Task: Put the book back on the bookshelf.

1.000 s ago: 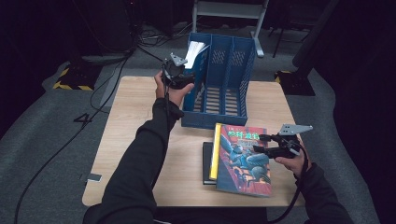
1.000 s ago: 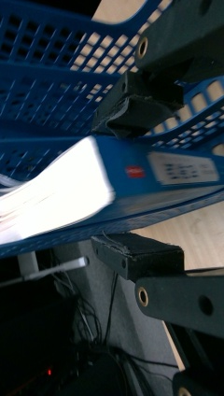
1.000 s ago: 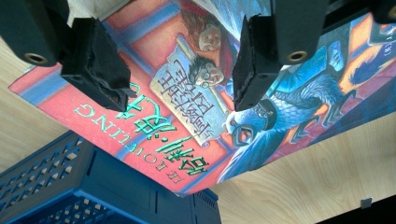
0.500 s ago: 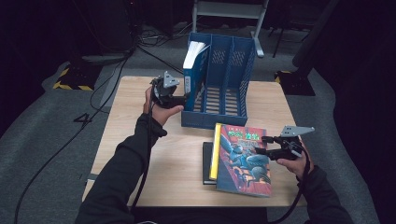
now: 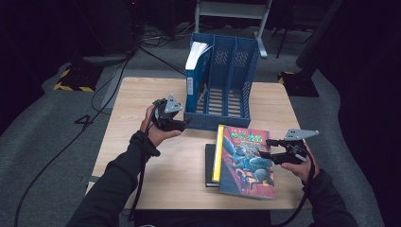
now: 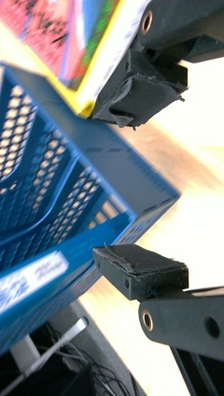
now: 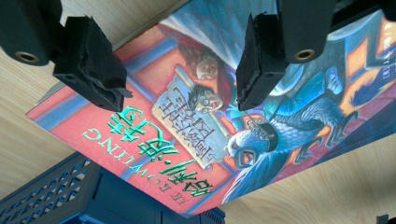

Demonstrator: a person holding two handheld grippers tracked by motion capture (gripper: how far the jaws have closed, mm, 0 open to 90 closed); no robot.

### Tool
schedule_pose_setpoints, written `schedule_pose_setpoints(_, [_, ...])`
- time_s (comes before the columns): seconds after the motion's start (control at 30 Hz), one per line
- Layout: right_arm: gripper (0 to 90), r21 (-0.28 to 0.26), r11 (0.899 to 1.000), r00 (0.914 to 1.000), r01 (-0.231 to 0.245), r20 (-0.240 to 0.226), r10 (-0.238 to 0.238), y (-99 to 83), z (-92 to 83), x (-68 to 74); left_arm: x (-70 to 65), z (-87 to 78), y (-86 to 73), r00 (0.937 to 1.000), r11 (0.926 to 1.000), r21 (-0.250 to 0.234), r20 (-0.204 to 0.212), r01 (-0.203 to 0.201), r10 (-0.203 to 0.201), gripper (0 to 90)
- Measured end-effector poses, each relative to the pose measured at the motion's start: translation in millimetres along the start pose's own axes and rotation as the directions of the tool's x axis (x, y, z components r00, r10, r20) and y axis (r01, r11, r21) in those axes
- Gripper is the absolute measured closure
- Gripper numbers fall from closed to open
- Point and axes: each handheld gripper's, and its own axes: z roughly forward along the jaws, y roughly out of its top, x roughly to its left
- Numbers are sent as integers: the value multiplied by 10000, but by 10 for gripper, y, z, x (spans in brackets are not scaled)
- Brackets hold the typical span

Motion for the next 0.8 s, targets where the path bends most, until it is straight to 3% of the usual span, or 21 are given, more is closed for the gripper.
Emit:
schedule_pose_setpoints(0.17, [341,15,10000,10000,23,-5,-23,-11,-17,13,-140,103,-191,9986,9976,639,459,-276,247,304])
schedule_pose_setpoints(0.23, [337,65,10000,10000,15,42,-16,-11,-22,20,-248,195,-353,9952,9899,1251,794,-663,567,299])
schedule_pose_setpoints(0.3, [334,93,10000,10000,16,52,-16,-10,-24,23,-293,214,-404,9923,9857,1447,1006,-860,718,300])
schedule_pose_setpoints(0.53, [319,357,9994,9997,44,243,-53,-23,-79,61,-439,169,-577,9809,9827,1521,1783,-1058,780,268])
schedule_pose_setpoints(0.73, [271,973,9951,9989,-160,444,117,-48,-88,98,-571,114,-737,9691,9777,1555,2237,-1410,1042,243])
schedule_pose_setpoints(0.8, [268,1124,9934,9992,-219,371,178,-60,-97,106,-605,111,-796,9617,9722,1700,2486,-1609,1157,243])
